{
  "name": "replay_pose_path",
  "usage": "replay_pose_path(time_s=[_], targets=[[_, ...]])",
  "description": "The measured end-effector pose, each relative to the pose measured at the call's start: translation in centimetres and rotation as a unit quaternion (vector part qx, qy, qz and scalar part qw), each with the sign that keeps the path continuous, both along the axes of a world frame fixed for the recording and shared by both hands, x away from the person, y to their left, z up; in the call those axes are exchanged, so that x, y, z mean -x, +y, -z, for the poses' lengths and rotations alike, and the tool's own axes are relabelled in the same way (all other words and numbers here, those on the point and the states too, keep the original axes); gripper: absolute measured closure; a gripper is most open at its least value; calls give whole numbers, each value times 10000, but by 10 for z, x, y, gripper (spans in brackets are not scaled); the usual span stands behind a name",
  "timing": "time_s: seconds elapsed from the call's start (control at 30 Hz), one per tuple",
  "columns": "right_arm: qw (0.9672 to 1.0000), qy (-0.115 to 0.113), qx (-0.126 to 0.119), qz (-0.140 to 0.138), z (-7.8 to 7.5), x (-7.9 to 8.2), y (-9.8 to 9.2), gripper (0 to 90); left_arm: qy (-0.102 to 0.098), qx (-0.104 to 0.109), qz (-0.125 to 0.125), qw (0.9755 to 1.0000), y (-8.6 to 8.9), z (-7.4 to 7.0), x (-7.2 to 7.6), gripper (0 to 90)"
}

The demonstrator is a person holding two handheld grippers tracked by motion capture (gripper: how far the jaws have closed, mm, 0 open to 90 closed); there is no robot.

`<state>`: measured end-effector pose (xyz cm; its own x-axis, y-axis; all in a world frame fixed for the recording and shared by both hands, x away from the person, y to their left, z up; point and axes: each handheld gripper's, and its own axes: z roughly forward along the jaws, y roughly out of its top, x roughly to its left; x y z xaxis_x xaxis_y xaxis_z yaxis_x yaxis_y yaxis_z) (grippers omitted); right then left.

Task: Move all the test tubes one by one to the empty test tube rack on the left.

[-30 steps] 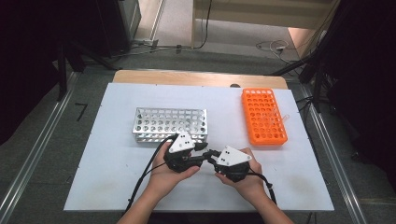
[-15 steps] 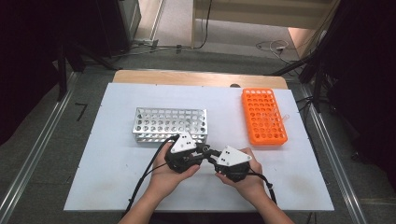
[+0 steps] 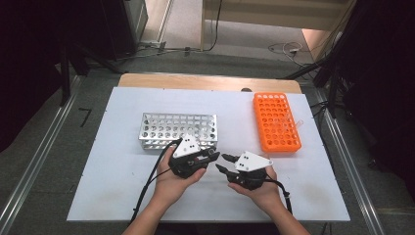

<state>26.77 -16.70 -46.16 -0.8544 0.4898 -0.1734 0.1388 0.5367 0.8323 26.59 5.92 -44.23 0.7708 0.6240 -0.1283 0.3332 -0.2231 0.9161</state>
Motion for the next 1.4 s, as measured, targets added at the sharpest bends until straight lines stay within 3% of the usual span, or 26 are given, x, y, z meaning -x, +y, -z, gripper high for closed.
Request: replay_pose_path(time_s=[0.2, 0.33, 0.6, 0.8, 0.93, 1.1, 1.4], targets=[[9988, 202, -409, 187, -2, -4, -18, 447, -54, 58, -94, 9999, 5, -4, -2, 760], [9978, 202, -489, 388, -3, -6, -26, 386, -74, 84, -146, 9998, 9, -7, -4, 760], [9929, 309, -841, 784, -7, -6, -60, 266, -160, 172, -270, 9994, 21, -18, -10, 760], [9881, 341, -925, 1182, -6, -6, -81, 84, -195, 214, -332, 9990, 27, -26, -18, 760], [9869, 382, -956, 1242, -4, -6, -90, 12, -216, 230, -376, 9988, 31, -31, -25, 760], [9848, 407, -1105, 1273, -4, -4, -100, 0, -232, 287, -445, 9983, 35, -34, -33, 761], [9829, 495, -1145, 1357, -1, -1, -115, 0, -311, 308, -538, 9976, 38, -46, -46, 760]])
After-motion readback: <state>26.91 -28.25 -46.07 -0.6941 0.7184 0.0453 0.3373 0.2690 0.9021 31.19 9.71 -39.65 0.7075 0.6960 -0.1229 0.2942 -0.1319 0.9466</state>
